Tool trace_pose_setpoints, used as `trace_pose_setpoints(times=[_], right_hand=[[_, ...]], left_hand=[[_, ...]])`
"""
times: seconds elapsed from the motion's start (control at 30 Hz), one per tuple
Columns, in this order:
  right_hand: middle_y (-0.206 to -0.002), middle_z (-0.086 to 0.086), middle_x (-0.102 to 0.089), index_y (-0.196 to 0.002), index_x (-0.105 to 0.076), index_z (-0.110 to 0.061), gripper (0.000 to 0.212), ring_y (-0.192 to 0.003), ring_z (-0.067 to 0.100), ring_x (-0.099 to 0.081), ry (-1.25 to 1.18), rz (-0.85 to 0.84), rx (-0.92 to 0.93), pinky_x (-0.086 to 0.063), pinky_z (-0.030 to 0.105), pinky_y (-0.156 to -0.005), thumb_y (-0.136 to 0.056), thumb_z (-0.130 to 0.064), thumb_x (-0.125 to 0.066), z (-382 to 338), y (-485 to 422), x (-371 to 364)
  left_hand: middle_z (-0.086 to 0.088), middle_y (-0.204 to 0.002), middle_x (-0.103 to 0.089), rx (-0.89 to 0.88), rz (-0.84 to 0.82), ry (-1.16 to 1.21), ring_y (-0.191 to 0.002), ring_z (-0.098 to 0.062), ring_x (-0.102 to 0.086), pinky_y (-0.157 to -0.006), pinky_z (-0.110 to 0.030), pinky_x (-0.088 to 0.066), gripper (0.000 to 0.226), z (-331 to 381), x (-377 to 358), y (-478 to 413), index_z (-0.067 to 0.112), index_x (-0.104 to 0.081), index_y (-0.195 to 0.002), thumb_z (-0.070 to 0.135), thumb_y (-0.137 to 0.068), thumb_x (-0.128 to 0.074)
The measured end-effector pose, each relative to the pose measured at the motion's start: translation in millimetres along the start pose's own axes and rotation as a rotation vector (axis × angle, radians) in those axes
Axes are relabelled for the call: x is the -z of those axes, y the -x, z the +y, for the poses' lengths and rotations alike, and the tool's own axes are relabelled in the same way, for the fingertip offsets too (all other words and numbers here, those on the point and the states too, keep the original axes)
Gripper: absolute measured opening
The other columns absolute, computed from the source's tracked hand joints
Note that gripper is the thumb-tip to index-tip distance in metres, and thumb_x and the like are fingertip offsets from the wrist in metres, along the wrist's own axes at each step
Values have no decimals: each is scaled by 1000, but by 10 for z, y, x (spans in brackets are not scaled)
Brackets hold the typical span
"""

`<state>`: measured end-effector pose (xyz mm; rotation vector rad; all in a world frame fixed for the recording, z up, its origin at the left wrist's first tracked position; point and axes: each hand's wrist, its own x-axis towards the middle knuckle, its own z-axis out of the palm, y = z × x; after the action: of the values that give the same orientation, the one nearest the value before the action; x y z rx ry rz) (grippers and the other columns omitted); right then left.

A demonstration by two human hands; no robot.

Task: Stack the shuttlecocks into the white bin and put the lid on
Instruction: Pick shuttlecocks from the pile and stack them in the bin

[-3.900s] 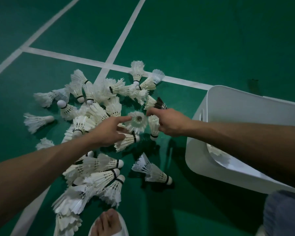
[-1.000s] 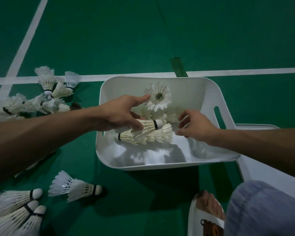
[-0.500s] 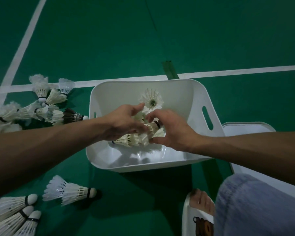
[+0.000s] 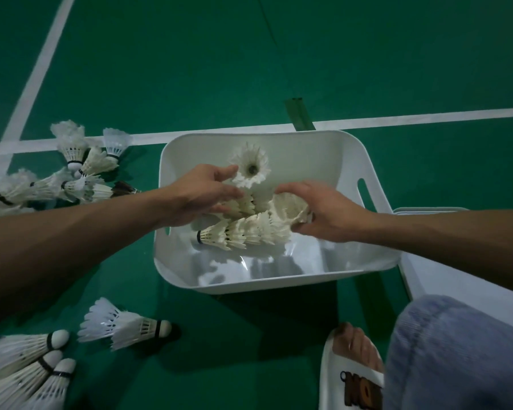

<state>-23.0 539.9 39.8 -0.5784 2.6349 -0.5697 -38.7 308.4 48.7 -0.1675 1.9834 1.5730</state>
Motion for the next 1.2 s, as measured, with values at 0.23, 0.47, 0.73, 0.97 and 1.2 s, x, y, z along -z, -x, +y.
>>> trace_pose_setpoints(times=[0.23,0.47,0.73,0.97,1.2], right_hand=[[-109,4,-55,-126,-44,-21,64,-75,12,-55,-220,155,-388,-51,26,-58,-72,-10,-79,179,8,7],[-120,7,-58,-126,-55,-10,67,-93,20,-54,-196,212,-548,-45,28,-76,-69,-25,-86,239,-57,-199],[-117,11,-60,-130,-47,-10,68,-94,26,-63,-360,143,-641,-53,39,-85,-75,-33,-81,274,-155,-392],[-110,18,-53,-112,-55,-8,29,-80,24,-58,-763,99,-689,-59,37,-72,-87,5,-62,296,-241,-472],[-105,14,-50,-109,-48,-9,32,-82,24,-57,-859,110,-721,-57,32,-62,-86,10,-61,264,-259,-539]], left_hand=[[1,-154,-32,-26,83,-135,-126,-18,-49,-98,-32,-47,60,-68,53,43,5,-35,-144,0,-89,-60],[3,-153,-33,-20,87,-141,-125,-17,-50,-97,-32,-48,59,-73,73,32,4,-36,-144,0,-89,-59],[4,-153,-32,-12,45,-144,-126,-19,-49,-98,-34,-49,58,-89,66,24,4,-36,-143,-1,-90,-58],[4,-153,-32,-3,41,-164,-115,-17,-56,-94,-32,-51,58,-86,79,43,4,-36,-143,1,-90,-59],[2,-153,-33,-8,25,-145,-113,-16,-56,-90,-27,-51,61,-71,67,71,6,-35,-145,2,-89,-60]])
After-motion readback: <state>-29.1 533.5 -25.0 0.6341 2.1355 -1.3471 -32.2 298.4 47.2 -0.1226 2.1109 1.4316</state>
